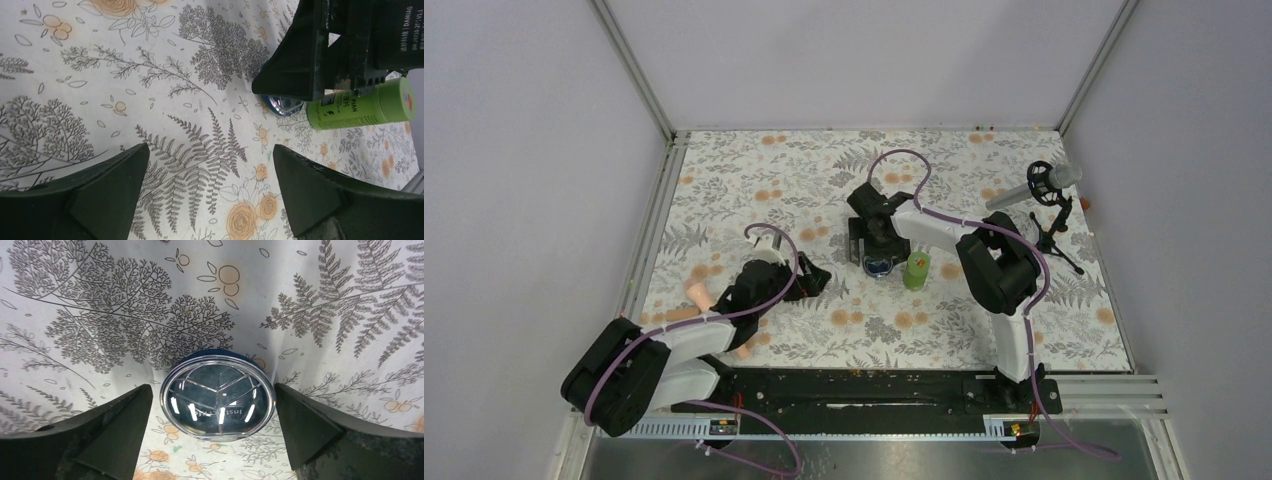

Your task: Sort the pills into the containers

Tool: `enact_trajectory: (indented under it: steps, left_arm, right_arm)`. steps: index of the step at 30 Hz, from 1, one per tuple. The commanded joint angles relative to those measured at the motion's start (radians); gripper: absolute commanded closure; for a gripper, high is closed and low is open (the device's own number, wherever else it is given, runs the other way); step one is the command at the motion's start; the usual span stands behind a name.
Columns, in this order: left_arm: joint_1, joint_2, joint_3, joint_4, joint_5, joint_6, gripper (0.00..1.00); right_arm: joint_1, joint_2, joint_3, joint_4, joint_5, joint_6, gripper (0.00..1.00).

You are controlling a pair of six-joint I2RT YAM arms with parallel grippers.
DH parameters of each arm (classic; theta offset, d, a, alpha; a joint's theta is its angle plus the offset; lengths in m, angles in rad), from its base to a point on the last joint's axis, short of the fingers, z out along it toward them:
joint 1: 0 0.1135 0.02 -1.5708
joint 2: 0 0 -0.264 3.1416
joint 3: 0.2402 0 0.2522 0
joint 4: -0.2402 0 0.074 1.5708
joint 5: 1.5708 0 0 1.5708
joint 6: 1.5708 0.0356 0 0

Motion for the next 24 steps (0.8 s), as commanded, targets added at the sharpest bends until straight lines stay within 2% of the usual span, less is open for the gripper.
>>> enact_trajectory:
  steps: [1, 5, 10, 15, 19, 24]
  left_arm:
    - [-0.028, 0.052, 0.088, 0.045, -0.083, 0.048, 0.04]
    - [-0.065, 0.091, 0.156, -0.008, -0.112, 0.056, 0.05]
    - [-0.125, 0.165, 0.286, -0.171, -0.197, 0.074, 0.02]
    - [-0.183, 0.291, 0.455, -0.331, -0.202, 0.208, 0.01]
    - [-0.198, 0.373, 0.555, -0.366, -0.147, 0.271, 0.01]
    - [-0.207, 0.485, 0.66, -0.411, -0.122, 0.277, 0.01]
  right_arm:
    - [0.013, -0.081, -0.005, -0.009, -0.065, 0.143, 0.01]
    - [0.013, -0.114, -0.024, 0.023, -0.176, 0.206, 0.05]
    - [-0.009, -0.146, 0.023, -0.036, 0.0, 0.131, 0.01]
    - [-0.075, -0.209, 0.033, -0.073, 0.096, 0.05, 0.01]
    - [-0.142, -0.308, -0.017, -0.071, 0.135, 0.037, 0.01]
    - [-0.183, -0.416, -0.084, -0.067, 0.198, 0.04, 0.0]
